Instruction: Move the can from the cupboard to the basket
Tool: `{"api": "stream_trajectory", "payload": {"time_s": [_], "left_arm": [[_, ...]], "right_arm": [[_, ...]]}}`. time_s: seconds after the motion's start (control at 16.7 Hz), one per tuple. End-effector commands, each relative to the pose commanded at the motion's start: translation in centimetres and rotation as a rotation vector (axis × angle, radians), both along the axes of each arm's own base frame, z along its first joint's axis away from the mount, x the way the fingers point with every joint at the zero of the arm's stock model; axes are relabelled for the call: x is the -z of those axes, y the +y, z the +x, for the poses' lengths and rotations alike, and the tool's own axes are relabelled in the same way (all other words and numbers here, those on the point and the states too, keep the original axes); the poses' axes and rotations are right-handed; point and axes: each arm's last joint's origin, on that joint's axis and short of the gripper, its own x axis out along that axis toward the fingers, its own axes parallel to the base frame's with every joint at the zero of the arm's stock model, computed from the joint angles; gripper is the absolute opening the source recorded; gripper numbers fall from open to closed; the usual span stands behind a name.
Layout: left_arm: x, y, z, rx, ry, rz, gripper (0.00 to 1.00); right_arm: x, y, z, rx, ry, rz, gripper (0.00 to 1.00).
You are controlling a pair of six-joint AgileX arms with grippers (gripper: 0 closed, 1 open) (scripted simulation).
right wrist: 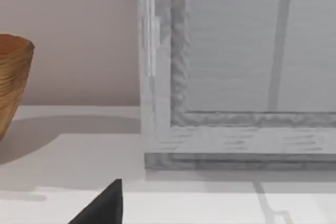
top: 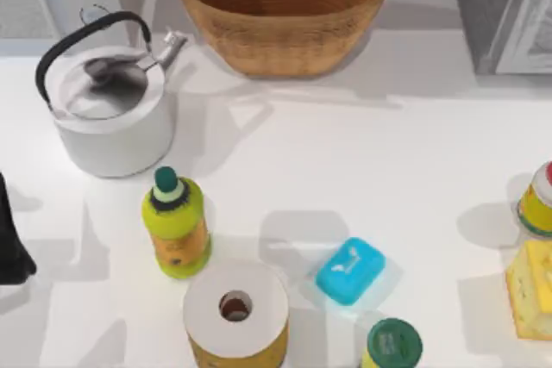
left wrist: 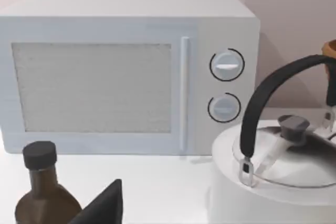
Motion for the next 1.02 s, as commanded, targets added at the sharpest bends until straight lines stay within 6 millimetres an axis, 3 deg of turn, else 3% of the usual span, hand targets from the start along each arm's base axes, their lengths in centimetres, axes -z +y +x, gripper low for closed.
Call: {"api": "stream_trajectory", "payload": {"time_s": [0.24,0.42,0.72,1.02], "left_arm": [[0.0,0.0,0.0,0.000,0.000,0.000,1.00],[0.0,0.0,0.0,0.000,0.000,0.000,1.00],[0.0,0.0,0.0,0.000,0.000,0.000,1.00],[0.0,0.0,0.0,0.000,0.000,0.000,1.00]], "right_arm": [[-0.8,0.0,0.0,-0.002,0.002,0.000,1.00],[-4.0,0.2,0.1,-0.005,0.012,-0.001,1.00],[-13.3,0.7,1.7,-0.003,0.030,-0.005,1.00],[-23.8,1.8,6.0,0.003,0.030,-0.007,1.00]]}}
